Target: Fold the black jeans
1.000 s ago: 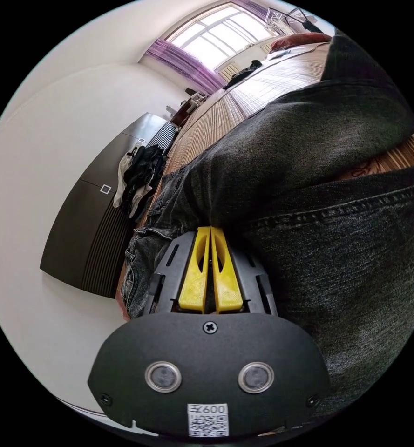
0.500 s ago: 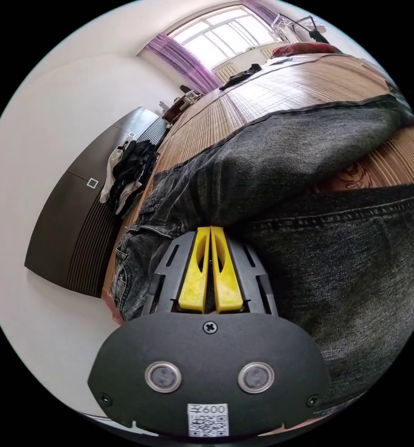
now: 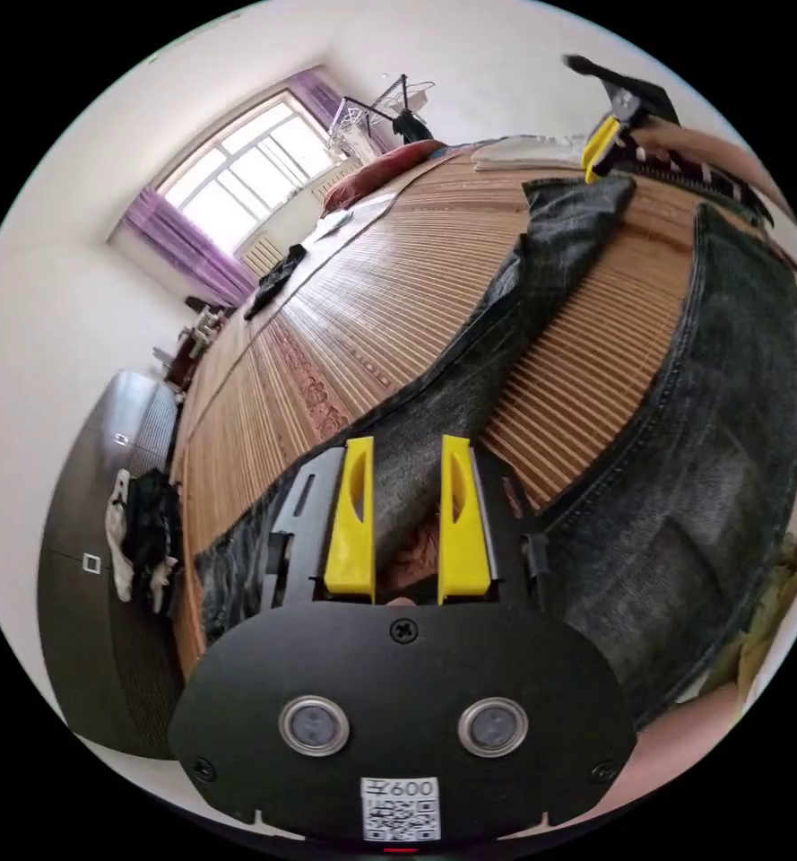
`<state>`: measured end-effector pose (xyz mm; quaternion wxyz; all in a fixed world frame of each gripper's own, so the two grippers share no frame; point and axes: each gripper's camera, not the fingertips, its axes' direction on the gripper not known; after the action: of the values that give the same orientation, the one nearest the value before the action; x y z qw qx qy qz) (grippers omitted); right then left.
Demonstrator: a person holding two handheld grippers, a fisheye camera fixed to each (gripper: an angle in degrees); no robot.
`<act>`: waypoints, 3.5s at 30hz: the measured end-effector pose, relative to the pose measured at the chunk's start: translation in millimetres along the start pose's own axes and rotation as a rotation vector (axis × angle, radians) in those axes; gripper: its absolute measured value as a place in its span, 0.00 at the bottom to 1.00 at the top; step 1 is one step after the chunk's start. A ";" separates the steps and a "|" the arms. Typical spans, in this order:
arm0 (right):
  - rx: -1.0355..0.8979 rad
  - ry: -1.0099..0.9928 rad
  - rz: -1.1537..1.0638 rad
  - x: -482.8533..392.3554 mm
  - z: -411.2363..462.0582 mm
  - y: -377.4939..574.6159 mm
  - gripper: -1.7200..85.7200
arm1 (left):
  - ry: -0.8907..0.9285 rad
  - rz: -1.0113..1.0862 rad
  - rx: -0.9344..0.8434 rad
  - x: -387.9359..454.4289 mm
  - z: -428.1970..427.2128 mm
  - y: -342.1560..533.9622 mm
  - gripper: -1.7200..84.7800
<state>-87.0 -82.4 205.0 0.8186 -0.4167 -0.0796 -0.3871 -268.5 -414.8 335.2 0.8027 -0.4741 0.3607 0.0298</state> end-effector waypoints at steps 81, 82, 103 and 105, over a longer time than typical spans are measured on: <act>0.110 0.381 0.154 -160.9 -168.3 40.6 0.01 | -0.022 -0.484 -0.298 -79.9 29.8 -107.2 0.02; -0.013 0.316 0.118 -149.5 -130.9 5.8 0.01 | -0.033 -0.475 -0.305 -79.1 30.1 -111.6 0.02; -0.464 0.040 -0.008 -36.5 -75.6 -197.4 0.01 | -0.030 0.060 -0.732 -97.6 101.7 -233.7 0.02; -0.427 0.092 0.001 -28.1 -86.2 -183.1 0.01 | -0.029 0.026 -0.690 -103.1 97.7 -226.7 0.02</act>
<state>-251.2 -195.2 250.7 0.7149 -0.5624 0.0419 -0.4133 -202.4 -432.4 593.7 0.5997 -0.7123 0.3241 0.1670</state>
